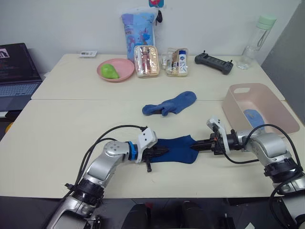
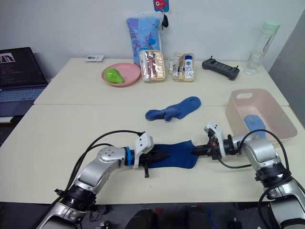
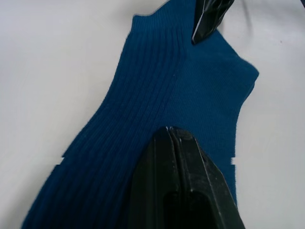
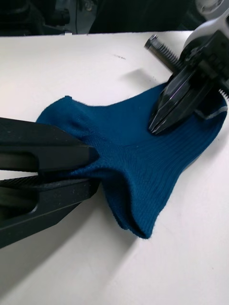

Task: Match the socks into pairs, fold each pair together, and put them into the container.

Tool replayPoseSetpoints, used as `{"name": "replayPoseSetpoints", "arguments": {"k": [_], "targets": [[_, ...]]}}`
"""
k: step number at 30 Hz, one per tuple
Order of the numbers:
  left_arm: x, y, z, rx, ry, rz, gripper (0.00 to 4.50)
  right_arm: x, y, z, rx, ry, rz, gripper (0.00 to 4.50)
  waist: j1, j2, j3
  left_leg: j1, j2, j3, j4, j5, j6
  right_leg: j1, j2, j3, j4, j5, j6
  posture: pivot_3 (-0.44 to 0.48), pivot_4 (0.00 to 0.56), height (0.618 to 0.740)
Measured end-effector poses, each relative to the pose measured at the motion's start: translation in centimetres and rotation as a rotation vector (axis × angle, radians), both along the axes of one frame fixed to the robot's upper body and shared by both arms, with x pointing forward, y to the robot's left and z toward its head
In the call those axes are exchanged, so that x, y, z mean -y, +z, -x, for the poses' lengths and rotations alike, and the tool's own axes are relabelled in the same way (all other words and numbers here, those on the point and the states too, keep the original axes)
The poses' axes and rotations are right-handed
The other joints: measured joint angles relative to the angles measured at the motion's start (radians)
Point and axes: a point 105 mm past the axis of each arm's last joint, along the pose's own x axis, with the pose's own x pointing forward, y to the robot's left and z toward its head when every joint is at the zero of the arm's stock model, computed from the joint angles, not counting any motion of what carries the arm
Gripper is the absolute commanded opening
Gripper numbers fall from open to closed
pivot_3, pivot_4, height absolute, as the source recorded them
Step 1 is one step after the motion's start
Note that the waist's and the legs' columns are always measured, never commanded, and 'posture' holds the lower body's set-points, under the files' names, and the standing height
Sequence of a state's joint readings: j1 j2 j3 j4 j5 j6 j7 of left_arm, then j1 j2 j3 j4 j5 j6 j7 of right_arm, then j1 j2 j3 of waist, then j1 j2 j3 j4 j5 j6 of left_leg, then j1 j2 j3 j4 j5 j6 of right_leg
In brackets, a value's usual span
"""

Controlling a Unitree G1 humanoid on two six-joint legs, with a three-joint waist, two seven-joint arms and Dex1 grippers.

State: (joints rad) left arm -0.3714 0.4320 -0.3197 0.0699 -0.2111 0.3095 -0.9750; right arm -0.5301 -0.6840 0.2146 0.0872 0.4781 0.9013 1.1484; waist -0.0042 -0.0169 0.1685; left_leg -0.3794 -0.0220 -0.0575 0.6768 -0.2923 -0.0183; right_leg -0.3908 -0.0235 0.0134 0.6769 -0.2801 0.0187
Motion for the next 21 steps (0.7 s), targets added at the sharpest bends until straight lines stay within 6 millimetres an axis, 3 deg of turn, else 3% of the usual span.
{"name": "replayPoseSetpoints", "arguments": {"k": [4,10,16,19,21], "targets": [[0.2,0.0,-0.3,0.009,-0.003,-0.006,0.01,-0.8,1.1,0.5,-0.026,0.018,-0.067,0.00,0.000,0.000,0.000,0.000,0.000,0.000,0.000,0.000,0.000,0.000,0.000,0.000,0.001,0.000,0.000,0.000,0.150,0.740],[0.1,-0.1,0.1,0.000,-0.020,-0.007,0.01,-4.2,3.9,2.0,-0.071,0.074,-0.243,0.00,0.000,0.000,0.000,0.000,0.000,-0.002,0.000,0.000,0.000,0.000,0.000,-0.001,0.001,0.000,0.000,0.000,0.150,0.740],[-0.7,0.0,0.9,-0.020,0.003,0.008,0.01,-6.4,3.7,2.7,-0.139,0.019,-0.337,0.00,0.000,0.000,0.000,-0.001,0.000,-0.002,0.000,0.000,0.000,-0.001,-0.001,-0.001,0.000,0.000,0.000,0.000,0.150,0.740],[-1.8,0.1,1.6,-0.066,0.051,0.028,0.01,-7.2,3.0,3.0,-0.161,-0.003,-0.353,0.00,-0.002,0.000,0.000,-0.002,0.000,-0.002,-0.001,0.000,0.000,-0.003,-0.001,0.000,0.001,0.000,0.000,0.000,0.150,0.740],[-3.7,0.7,2.3,-0.096,0.103,0.031,0.01,-7.4,2.8,3.0,-0.165,-0.014,-0.353,0.00,-0.007,0.000,0.000,-0.003,0.000,-0.002,-0.001,0.000,0.000,-0.005,-0.001,-0.001,0.002,0.000,0.000,0.000,0.150,0.740]]}}
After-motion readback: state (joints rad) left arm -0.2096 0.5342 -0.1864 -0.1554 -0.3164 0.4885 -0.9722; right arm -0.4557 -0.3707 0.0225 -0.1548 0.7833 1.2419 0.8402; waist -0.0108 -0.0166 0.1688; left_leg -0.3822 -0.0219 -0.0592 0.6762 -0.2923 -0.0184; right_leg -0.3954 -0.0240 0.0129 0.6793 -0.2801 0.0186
